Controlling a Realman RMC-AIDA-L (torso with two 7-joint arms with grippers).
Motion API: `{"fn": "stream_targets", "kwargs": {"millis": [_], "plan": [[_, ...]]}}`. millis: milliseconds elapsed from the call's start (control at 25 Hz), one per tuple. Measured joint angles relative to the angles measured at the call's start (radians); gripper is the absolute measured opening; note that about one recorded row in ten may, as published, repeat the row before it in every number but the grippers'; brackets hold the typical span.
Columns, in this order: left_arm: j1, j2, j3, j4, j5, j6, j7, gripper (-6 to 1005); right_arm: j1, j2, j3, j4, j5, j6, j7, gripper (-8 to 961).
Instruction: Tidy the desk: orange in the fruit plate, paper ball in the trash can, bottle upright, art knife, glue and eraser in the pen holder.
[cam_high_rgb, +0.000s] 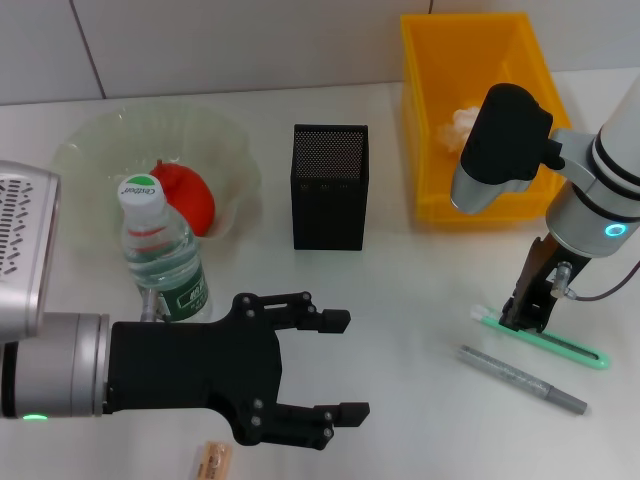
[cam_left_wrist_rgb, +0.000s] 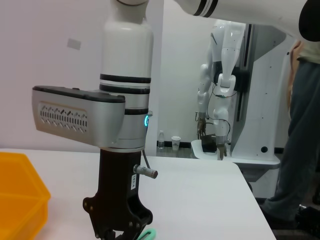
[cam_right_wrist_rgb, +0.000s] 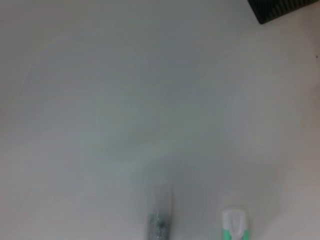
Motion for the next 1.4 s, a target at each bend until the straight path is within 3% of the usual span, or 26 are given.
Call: {"fn": "stream_targets", "kwargs": {"millis": [440,1200,1400], "plan": [[-0.001,0.0,0.0,0.0,0.0,0.0,0.0,813,0.0,0.0,0.0,0.001,-0.002,0.005,0.005,86],[0.0,0.0,0.0,-0.002,0.001,0.0,0.0,813,-0.003,-0.003,-0.047,-0.019,-0.003,0.006,0.003,274],[-0.002,0.0,0.0,-0.002,0.003,0.0,0.0,813,-0.006,-0.003,-0.047,-0.02,-0.001,0.008,0.005,218]]}}
